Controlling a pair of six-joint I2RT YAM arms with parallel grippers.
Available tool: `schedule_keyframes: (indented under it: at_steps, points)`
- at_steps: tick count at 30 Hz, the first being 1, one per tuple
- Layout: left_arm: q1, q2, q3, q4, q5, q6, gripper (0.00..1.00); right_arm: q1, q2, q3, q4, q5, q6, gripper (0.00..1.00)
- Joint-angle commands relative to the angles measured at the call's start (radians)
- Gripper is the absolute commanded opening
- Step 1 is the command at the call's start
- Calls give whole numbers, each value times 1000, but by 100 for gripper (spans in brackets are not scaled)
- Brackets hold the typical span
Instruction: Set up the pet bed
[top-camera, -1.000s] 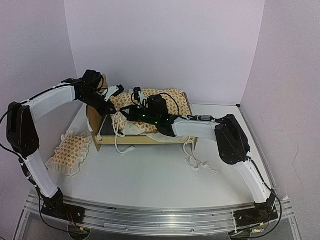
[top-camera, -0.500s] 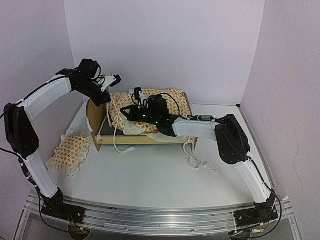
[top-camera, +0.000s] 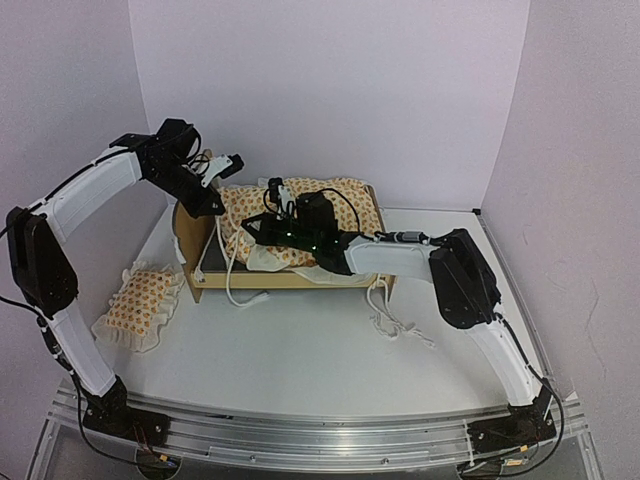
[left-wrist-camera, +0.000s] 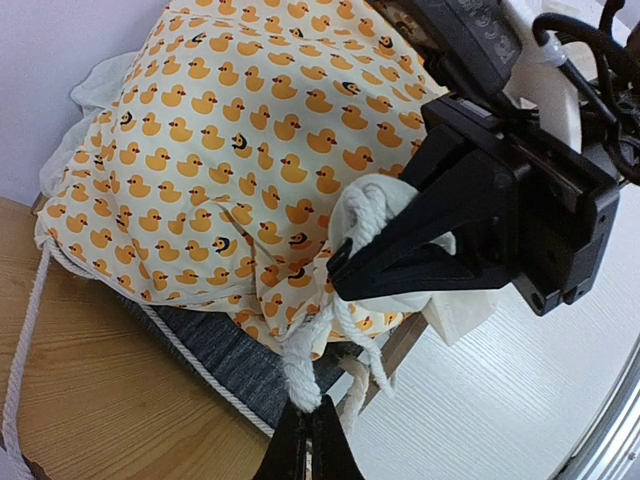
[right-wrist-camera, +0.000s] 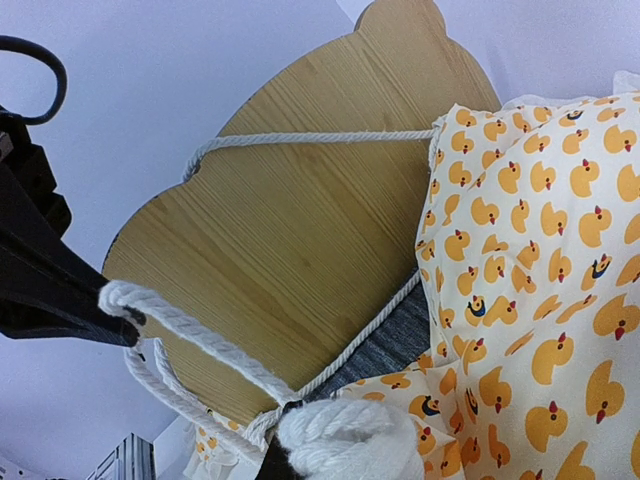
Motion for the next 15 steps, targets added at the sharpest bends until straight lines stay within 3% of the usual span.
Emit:
schedule_keyframes:
  at_steps: [1, 15]
  points:
    - [1, -60, 46, -45, 51, -25, 0, 1, -67, 14, 28, -8, -14, 0]
    - [0, -51, -155, 73, 30, -8, 0, 2, -62, 19, 27, -9, -11, 0]
